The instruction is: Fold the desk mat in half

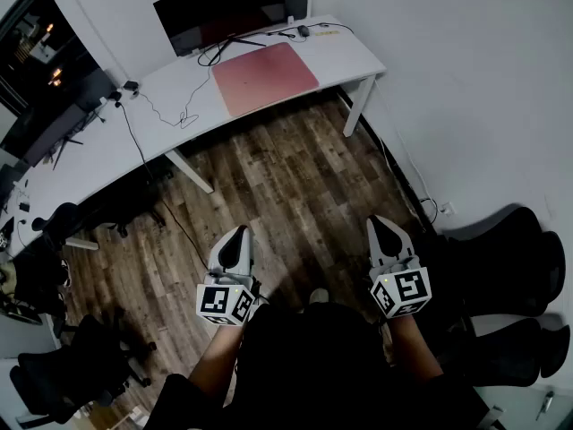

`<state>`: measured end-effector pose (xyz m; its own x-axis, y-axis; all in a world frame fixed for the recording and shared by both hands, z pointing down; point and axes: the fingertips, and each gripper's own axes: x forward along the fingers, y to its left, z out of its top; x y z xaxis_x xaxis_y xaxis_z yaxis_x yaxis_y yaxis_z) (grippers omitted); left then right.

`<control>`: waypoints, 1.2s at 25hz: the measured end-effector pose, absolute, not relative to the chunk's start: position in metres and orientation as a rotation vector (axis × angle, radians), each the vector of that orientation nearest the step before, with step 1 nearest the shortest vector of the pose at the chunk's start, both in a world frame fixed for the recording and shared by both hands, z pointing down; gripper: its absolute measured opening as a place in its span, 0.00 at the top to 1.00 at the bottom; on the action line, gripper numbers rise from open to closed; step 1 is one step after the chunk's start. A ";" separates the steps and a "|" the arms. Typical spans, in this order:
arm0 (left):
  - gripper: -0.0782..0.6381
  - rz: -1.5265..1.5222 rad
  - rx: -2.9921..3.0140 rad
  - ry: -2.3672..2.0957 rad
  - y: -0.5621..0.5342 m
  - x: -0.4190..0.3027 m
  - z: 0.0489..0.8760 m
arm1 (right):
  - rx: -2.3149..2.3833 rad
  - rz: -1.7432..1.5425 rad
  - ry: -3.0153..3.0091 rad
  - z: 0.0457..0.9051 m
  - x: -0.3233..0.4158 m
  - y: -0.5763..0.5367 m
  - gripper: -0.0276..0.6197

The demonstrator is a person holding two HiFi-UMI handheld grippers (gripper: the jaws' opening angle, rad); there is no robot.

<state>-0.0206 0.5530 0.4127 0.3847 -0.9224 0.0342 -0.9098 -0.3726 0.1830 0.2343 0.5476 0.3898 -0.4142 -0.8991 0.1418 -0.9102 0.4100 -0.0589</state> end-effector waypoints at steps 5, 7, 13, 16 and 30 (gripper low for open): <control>0.86 -0.126 2.458 -1.677 0.560 -0.014 0.410 | 1.633 0.189 -2.573 0.391 0.241 0.551 0.96; 0.86 -0.130 2.460 -1.687 0.562 -0.011 0.409 | 1.638 0.194 -2.566 0.393 0.246 0.551 0.96; 0.86 -0.143 2.450 -1.711 0.567 -0.004 0.408 | 1.665 0.240 -2.574 0.398 0.263 0.549 0.96; 0.86 -0.135 2.447 -1.713 0.567 0.003 0.409 | 1.655 0.241 -2.568 0.401 0.270 0.549 0.96; 0.86 -0.121 2.459 -1.723 0.572 0.032 0.412 | 1.663 0.254 -2.589 0.411 0.305 0.555 0.96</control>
<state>0.0322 0.5723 0.4121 0.3422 -0.9395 0.0124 -0.9287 -0.3362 0.1567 0.3053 0.5550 0.4106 -0.4189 -0.8981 0.1342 -0.9070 0.4068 -0.1089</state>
